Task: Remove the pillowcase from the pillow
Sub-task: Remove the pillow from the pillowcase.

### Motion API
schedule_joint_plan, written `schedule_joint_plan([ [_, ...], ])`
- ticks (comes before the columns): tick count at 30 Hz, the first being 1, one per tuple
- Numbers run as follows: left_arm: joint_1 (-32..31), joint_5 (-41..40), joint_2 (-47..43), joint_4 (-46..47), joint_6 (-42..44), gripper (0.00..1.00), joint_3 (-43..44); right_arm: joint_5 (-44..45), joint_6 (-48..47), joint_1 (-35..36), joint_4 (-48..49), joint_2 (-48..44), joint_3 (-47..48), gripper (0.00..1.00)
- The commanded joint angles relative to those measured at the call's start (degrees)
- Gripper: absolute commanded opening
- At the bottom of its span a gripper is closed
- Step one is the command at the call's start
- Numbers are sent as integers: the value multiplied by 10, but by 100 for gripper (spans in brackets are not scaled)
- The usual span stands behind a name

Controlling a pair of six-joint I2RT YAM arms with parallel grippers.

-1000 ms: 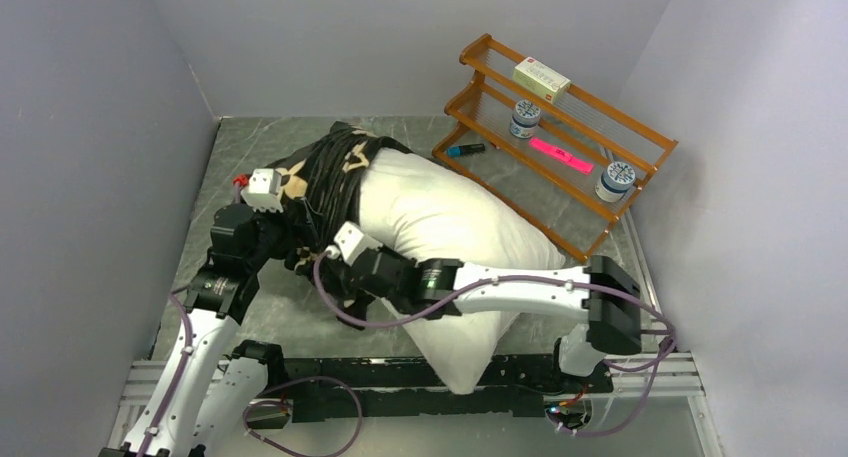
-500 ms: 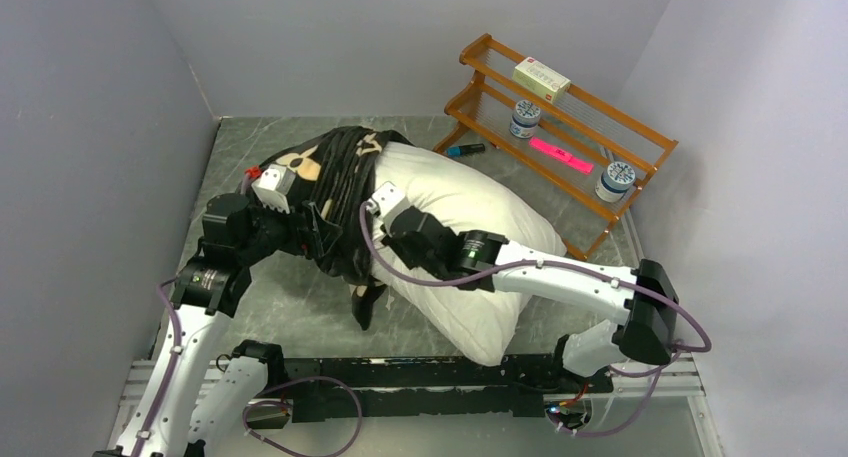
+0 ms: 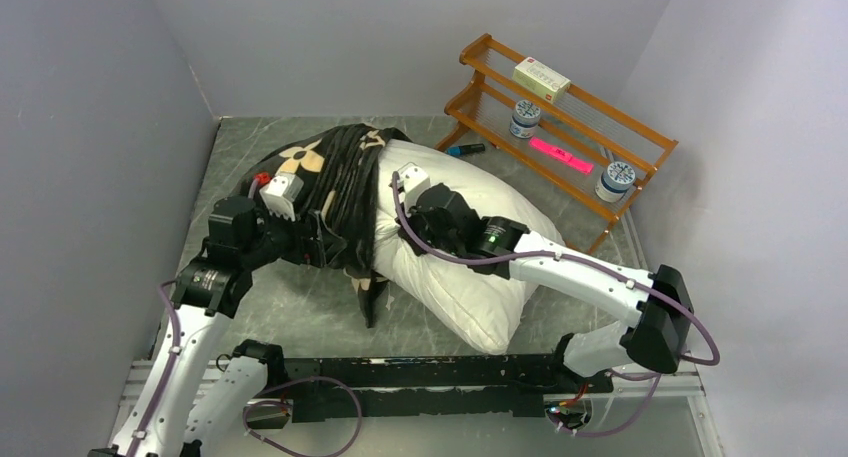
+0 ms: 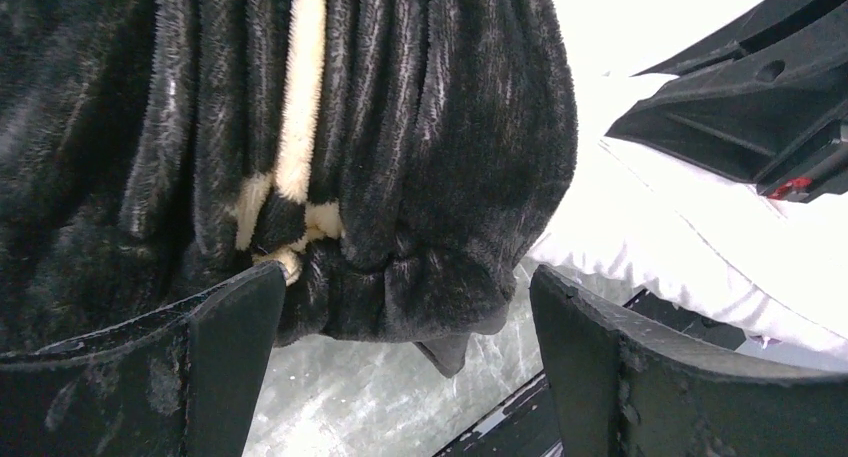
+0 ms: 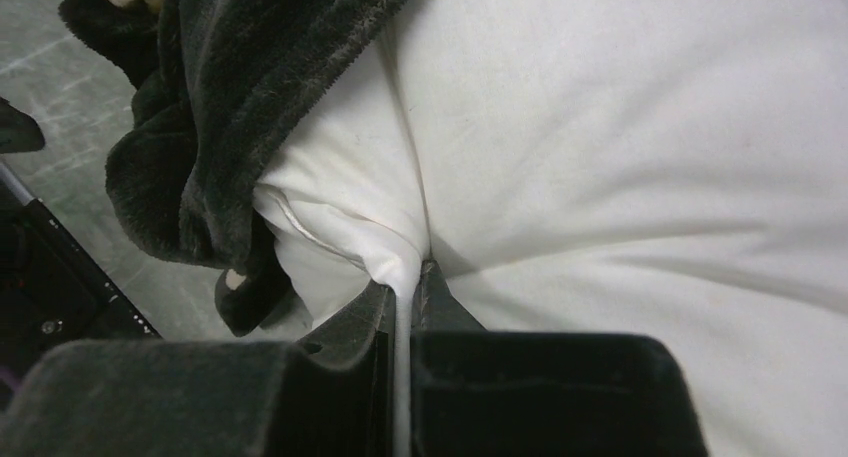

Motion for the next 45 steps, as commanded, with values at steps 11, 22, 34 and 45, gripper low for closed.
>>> schedule_joint_plan([
  [11,-248,-220,84,55,-98,97,-23,-34,33,-48,51,-38,-20,0],
  [22,-341,-477,150,24,-141,72,3,-51,37,-66,42,-85,-51,0],
  [34,-329,-608,176,18,-79,5,78,-57,28,-85,17,-146,-92,0],
  [45,-132,-541,194,94,9,5,114,-18,-2,-93,-30,-205,-97,0],
])
